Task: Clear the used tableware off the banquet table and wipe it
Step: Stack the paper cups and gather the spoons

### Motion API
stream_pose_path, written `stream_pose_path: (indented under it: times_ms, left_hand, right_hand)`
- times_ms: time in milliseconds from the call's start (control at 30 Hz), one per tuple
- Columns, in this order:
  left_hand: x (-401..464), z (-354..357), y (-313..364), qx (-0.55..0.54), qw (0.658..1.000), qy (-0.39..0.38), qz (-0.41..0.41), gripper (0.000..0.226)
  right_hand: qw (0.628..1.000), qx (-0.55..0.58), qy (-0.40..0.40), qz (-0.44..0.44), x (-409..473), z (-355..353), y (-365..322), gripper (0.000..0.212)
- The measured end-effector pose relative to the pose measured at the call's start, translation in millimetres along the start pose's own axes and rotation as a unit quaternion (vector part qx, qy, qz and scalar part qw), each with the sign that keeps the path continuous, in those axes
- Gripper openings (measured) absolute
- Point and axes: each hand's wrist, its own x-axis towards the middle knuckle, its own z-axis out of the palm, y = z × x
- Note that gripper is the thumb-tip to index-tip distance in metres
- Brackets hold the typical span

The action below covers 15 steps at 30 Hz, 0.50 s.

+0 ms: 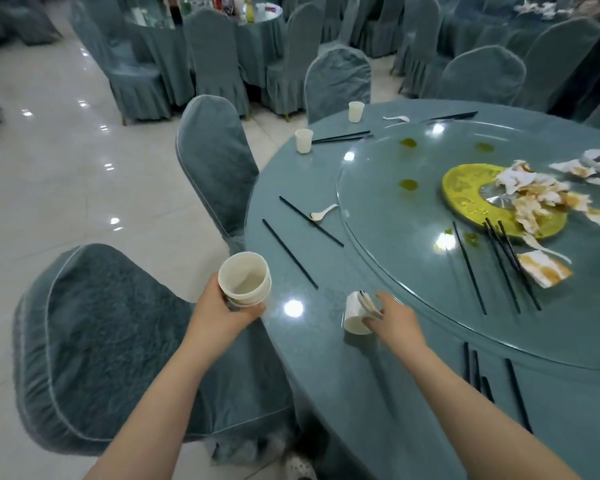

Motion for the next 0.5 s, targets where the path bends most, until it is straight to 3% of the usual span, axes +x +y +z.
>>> stream_pose_path:
  times_ms: [167, 367, 500]
  left_hand:
    - [27, -3, 2, 0.008, 0.999, 0.031, -0.009, 0.067]
    - [41, 15, -1, 0.012, 0.999, 0.014, -0.03, 0.068]
    - [48, 18, 0, 0.015, 0.999, 0.005, -0.038, 0.068]
  right_hand:
    - [0.999, -0.041, -0.002, -0.027, 37, 4, -20, 0.01]
    - [0.997, -0.068, -0.018, -0.037, 54, -7, -25, 0.011]
    - [0.998, -0.033, 0.007, -0.049, 51, -9, -25, 0.028]
